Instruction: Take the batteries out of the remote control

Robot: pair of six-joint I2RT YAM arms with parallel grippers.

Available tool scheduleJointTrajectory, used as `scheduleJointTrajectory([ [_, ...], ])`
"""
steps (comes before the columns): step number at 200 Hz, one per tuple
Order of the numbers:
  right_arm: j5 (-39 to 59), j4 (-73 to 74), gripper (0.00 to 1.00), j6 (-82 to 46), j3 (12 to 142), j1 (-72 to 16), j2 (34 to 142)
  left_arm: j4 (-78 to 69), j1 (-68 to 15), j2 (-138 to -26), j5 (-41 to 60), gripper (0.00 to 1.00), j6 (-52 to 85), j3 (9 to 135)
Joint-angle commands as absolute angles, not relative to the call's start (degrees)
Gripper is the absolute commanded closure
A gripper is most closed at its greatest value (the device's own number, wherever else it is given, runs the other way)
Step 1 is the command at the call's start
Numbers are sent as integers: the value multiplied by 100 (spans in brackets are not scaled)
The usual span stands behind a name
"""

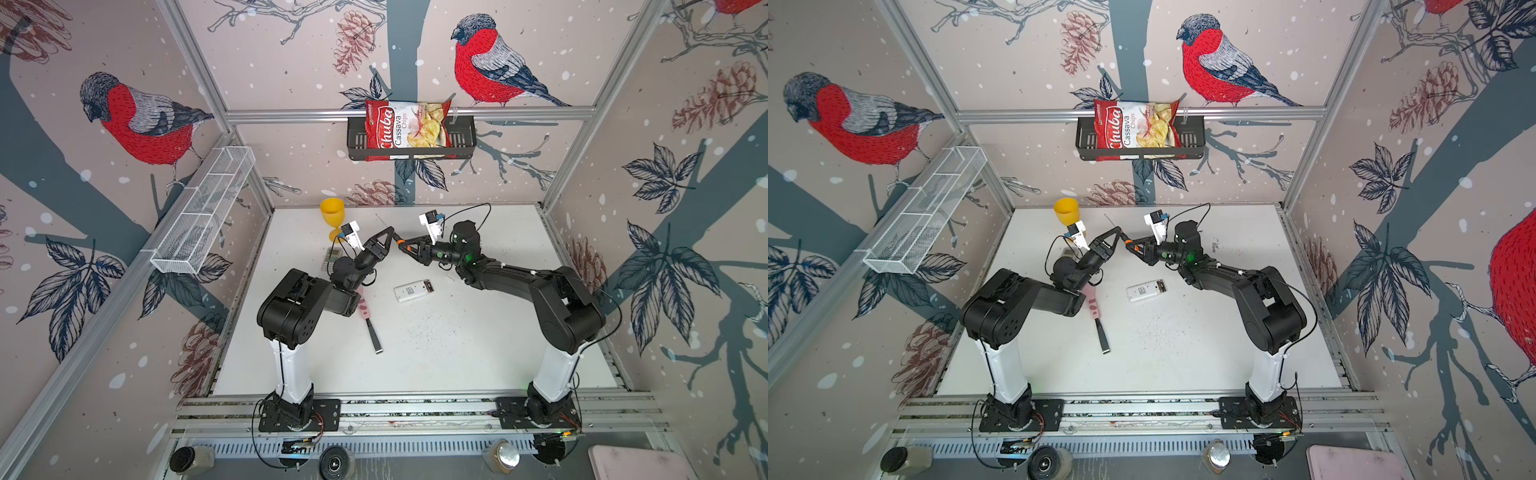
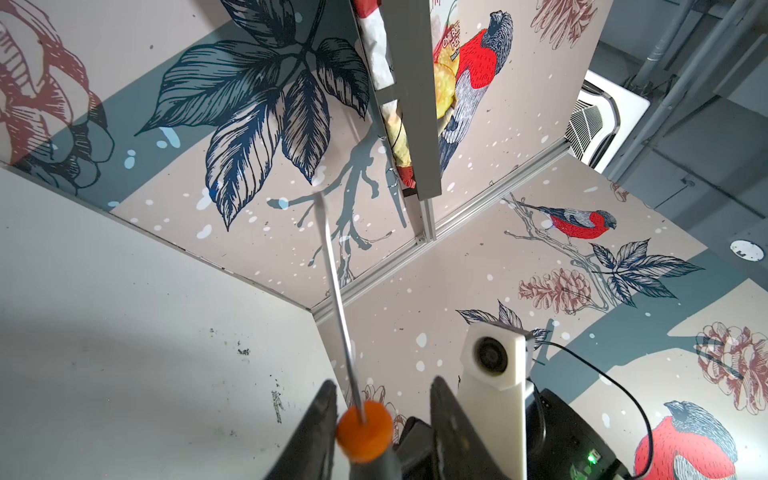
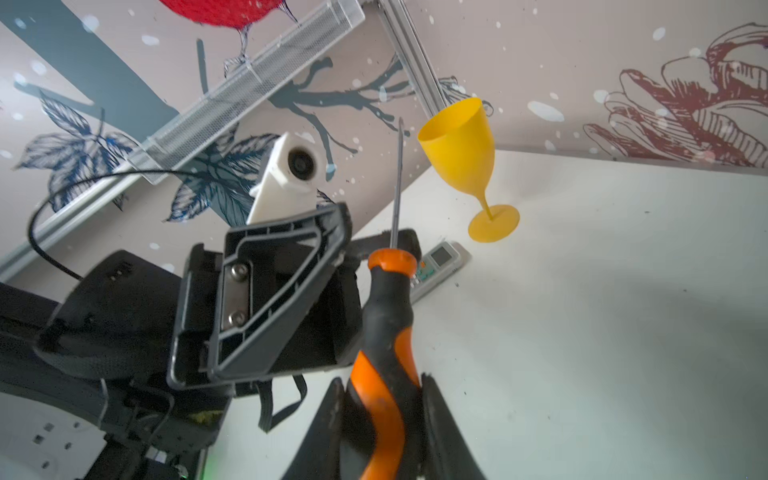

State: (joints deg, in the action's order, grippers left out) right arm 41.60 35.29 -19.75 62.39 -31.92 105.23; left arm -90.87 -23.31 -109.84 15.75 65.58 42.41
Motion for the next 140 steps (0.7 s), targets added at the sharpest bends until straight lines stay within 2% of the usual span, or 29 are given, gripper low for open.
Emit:
scheduleJointTrajectory([
  [1,3804,2502,90,-990,6250,-3274,10344,-9473,-2290,-10917,1652,69,6557,4202],
  [78,3475,1871,90,-305,6176,-3426,10057,-9555,-2206,-11040,1723,100,6702,4201],
  [115,3403,1681,90,-48,6187,-3441,9979,-9415,-2201,-11104,1813,100,6697,4303],
  [140,3366,1587,90,49,6177,-3441,9942,-9404,-2208,-11179,1828,82,6740,4342],
])
